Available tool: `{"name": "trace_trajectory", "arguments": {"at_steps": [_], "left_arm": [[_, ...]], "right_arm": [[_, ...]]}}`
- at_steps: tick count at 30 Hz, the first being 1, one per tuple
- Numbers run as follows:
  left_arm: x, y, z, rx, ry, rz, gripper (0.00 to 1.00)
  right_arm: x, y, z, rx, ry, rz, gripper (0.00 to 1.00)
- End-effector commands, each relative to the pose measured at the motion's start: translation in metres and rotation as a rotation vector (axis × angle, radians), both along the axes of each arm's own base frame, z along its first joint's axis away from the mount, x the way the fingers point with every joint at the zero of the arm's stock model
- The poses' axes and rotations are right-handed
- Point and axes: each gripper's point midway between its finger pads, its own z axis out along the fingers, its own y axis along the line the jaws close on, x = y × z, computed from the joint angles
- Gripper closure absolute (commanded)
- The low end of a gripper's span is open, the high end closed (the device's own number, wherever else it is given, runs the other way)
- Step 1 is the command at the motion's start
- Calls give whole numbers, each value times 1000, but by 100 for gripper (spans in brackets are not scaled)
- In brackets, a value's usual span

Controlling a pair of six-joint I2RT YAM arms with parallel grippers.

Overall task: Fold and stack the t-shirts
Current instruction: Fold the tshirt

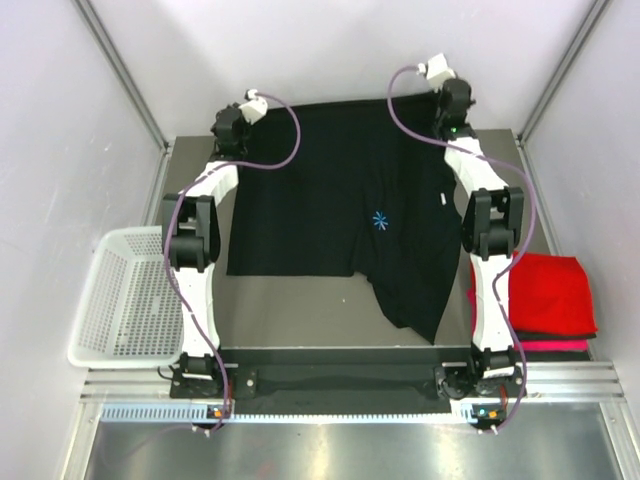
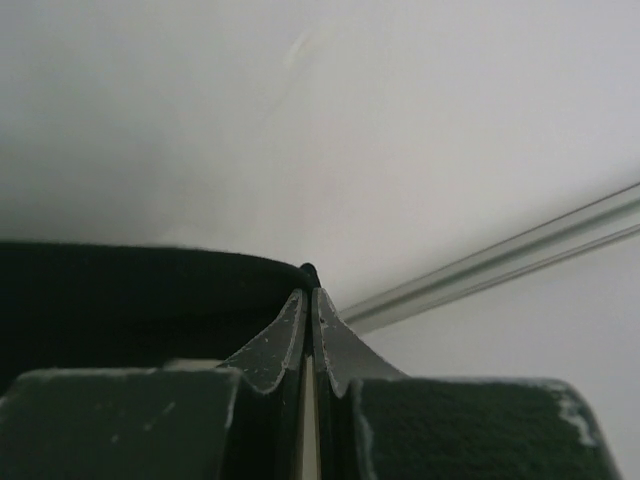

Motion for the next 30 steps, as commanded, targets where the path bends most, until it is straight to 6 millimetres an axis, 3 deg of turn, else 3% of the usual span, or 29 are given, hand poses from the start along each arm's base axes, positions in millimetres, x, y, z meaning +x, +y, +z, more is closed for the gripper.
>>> {"name": "trace_trajectory", "arguments": {"at_steps": [1,3,4,6,7,9,10,12,16,18,19,20,21,24,27,28,30], "left_arm": [[-21,30,12,40,0,75,100],[-27,23,12,27,8,50,100],[-29,21,7,17,22,41,100],[-34,13,10,10,27,34,100],[-37,11,7,2,37,33,100],[-41,1,14,-12,34,-3,100],[-46,-3,17,-25,42,-15,100],[-48,-9,21,-29,43,-33,100],[-52,-12,35,-44,35,-34,100],[-58,-12,36,-56,50,-33,100],[-64,-12,41,-61,46,-36,100],[-68,-11,42,-59,53,-36,100],[-71,-12,44,-60,53,-42,100],[-86,-11,48,-61,63,-40,100],[-109,-7,71,-127,35,-22,100],[-126,-9,96,-189,-10,-34,100],[-148,-13,116,-263,-27,-60,100]], "right_arm": [[-17,-22,-5,-32,20,-76,100],[-23,-23,-16,-41,55,-78,100],[-27,-25,-8,-47,50,-84,100],[-34,-27,-13,-56,74,-90,100],[-40,-28,0,-54,60,-92,100],[-47,-29,-5,-61,88,-86,100],[-53,-31,6,-72,82,-86,100],[-58,-34,5,-88,100,-90,100],[-73,-49,18,-106,115,-116,100],[-81,-57,14,-104,139,-129,100],[-88,-58,24,-99,126,-131,100],[-93,-64,19,-99,142,-138,100],[-102,-67,30,-95,131,-142,100],[-116,-72,21,-68,175,-145,100],[-140,-72,43,5,148,-137,100],[-154,-68,77,66,67,-105,100],[-177,-61,94,126,75,-56,100]]}}
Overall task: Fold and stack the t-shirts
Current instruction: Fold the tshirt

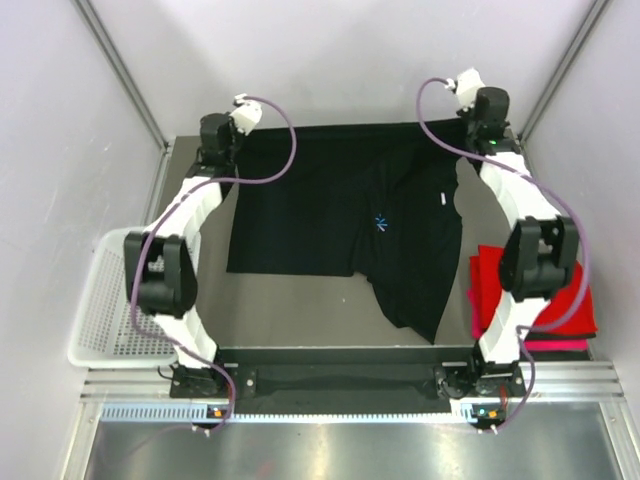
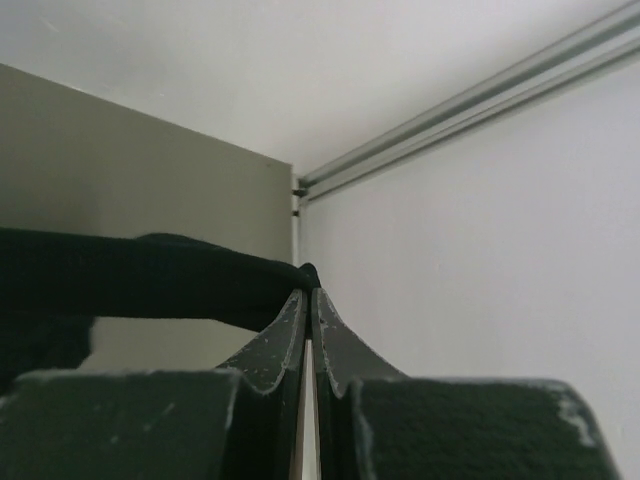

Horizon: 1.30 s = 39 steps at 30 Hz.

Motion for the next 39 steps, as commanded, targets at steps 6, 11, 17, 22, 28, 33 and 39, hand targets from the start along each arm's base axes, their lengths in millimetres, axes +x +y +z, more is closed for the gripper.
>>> {"name": "trace_trajectory", "arguments": {"at_steps": [6,11,17,22,28,33,39], "left_arm": [[-132,3,144,-336,-128,-22,100],[-217,-3,212,-411,-209,-92,100],[-351,7,304,-387,-444,-156,100],[-466,30,367,-319,-694,-134,100],[-488,42,397,-242,-786,-90,100],[-407,45,357,-186,-634,-25,100],[-300,40,274,-125,-398,11,100]], "right_arm": [[-150,30,187,337,-309,197,100],[-249,47,253,399,-443,302,100],[-399,44,311,303,-645,351,100],[-522,32,351,186,-865,328,100],[-586,13,407,77,-1098,248,100],[-495,11,415,52,-1005,226,100],[-329,17,347,-27,-771,238,100]]}}
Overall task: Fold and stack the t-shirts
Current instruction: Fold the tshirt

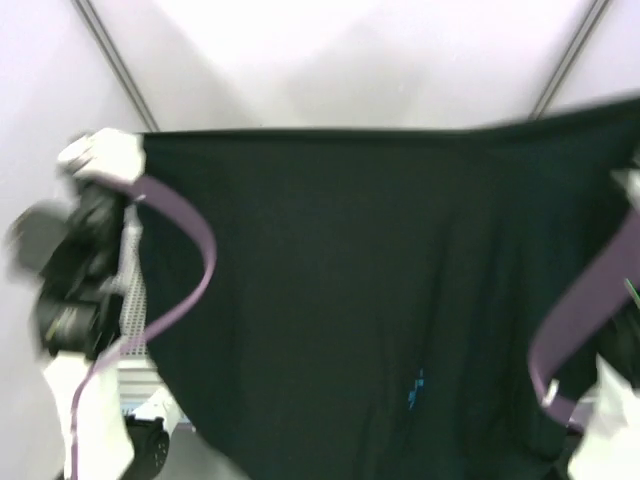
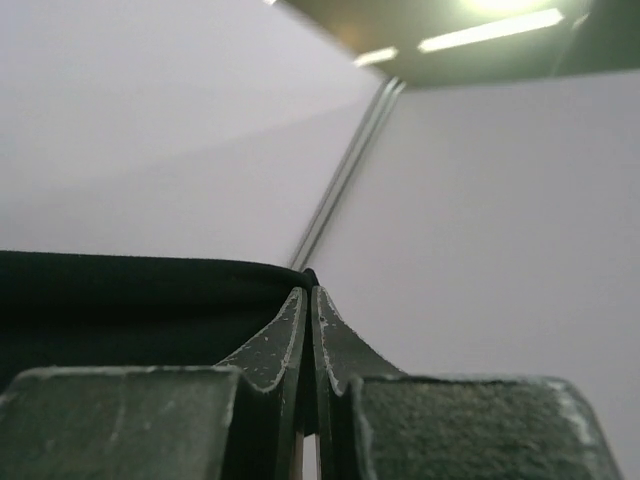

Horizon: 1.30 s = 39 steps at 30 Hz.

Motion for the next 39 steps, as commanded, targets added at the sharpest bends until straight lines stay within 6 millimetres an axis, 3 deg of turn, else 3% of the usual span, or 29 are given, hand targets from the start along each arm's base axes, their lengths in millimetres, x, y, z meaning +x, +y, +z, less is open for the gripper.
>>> {"name": "trace_trajectory", "arguments": {"at_steps": [1,3,4,5,6,7,8,9,11,12,13,14,15,17,18,19,20,21,22,24,26,27,29,30,34,36,37,38,39], "left_arm": [[73,17,-56,55,156,135,100],[114,12,-98,81,245,132,100],[127,12,-114,88,282,136,100],[140,12,-131,101,324,139,100],[164,11,-168,130,412,140,100],[177,11,-177,135,414,145,100],[189,12,-191,141,431,148,100],[207,11,-232,173,506,147,100],[232,12,-255,186,509,148,100],[250,12,-294,206,590,145,100],[264,11,-300,201,564,149,100],[275,13,-313,204,574,146,100],[291,14,-349,222,626,140,100],[311,15,-368,237,626,148,100],[326,17,-393,244,669,159,100],[333,19,-402,252,684,167,100],[345,21,-400,249,667,181,100],[351,24,-422,254,704,190,100],[356,26,-427,253,707,193,100],[366,28,-437,252,703,196,100],[373,32,-440,247,695,209,100],[376,34,-451,234,705,216,100],[385,37,-459,214,707,223,100],[389,38,-462,208,708,224,100],[411,35,-463,173,677,217,100],[427,31,-460,144,652,201,100],[432,30,-459,139,644,200,100],[444,29,-446,126,603,199,100],[450,29,-457,124,610,199,100]], "right_arm": [[151,-11,-86,-58,275,-110,100],[191,-8,-119,-82,332,-104,100],[215,-7,-156,-91,411,-98,100],[230,-6,-175,-94,448,-93,100],[253,-4,-200,-98,501,-86,100],[269,-4,-231,-102,566,-81,100],[281,-4,-248,-106,597,-81,100],[305,-2,-283,-113,684,-74,100],[330,-3,-321,-124,765,-81,100],[351,-4,-356,-132,829,-90,100],[359,-6,-378,-136,858,-98,100],[372,-7,-382,-139,825,-108,100],[388,-8,-417,-146,885,-119,100],[411,-10,-424,-122,888,-138,100],[426,-14,-455,-101,944,-157,100],[438,-15,-448,-88,925,-168,100],[445,-16,-457,-81,942,-173,100],[454,-17,-478,-73,978,-183,100],[463,-17,-472,-67,960,-188,100],[473,-21,-495,-58,997,-212,100],[486,-25,-491,-41,980,-233,100],[491,-28,-506,-31,1003,-254,100],[504,-28,-499,-13,982,-263,100],[508,-31,-511,-7,994,-280,100],[531,-34,-495,43,935,-307,100],[538,-35,-502,58,943,-316,100],[544,-34,-493,62,921,-316,100],[547,-34,-492,56,918,-319,100],[551,-34,-500,47,929,-323,100]]}}
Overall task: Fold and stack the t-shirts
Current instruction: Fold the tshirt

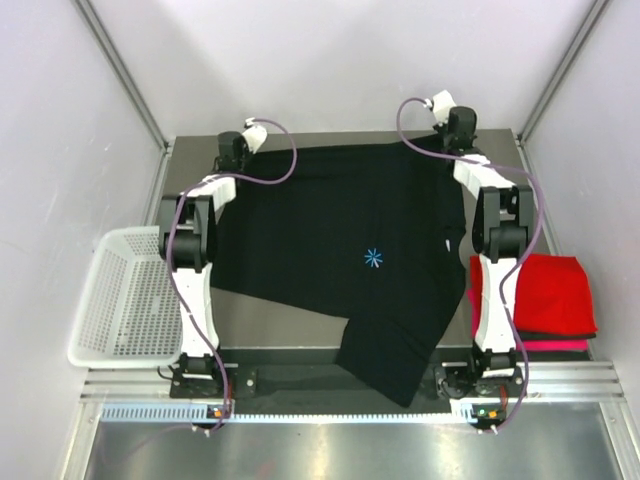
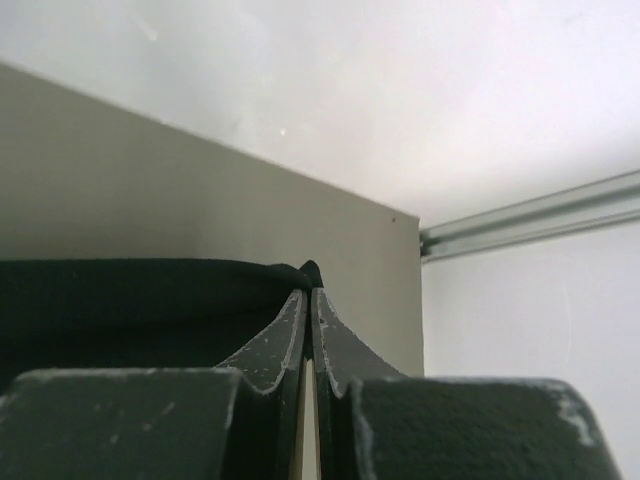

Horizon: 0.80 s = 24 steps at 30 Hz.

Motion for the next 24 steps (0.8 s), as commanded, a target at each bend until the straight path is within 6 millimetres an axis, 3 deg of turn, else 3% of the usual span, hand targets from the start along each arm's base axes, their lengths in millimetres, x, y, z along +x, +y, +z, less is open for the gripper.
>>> {"name": "trace_trajectory", "arguments": {"at_steps": [1,2,3,5,7,13,19,22,23,24], "left_arm": [[29,27,24,-17,-117,80,100],[40,26,39,-24,-159,83,100],[46,26,25,-22,-146,81,100],[60,25,37,-31,-189,81,100],[67,24,25,-40,-176,79,100],[94,12,37,-50,-257,51,100],[99,-7,52,-8,-317,19,100],[94,-12,63,-50,-333,12,100],[92,-14,70,-70,-346,10,100],[91,-15,74,-78,-351,5,100]], "right_arm": [[16,-25,44,-24,-114,-114,100],[19,-26,45,-33,-115,-117,100],[23,-26,35,-41,-101,-119,100],[28,-25,41,-55,-124,-122,100],[29,-23,36,-64,-123,-118,100],[34,-22,27,-85,-123,-118,100],[28,-24,21,-102,-96,-118,100],[20,-26,26,-96,-90,-121,100],[17,-26,37,-89,-103,-121,100],[12,-27,32,-86,-86,-120,100]]}}
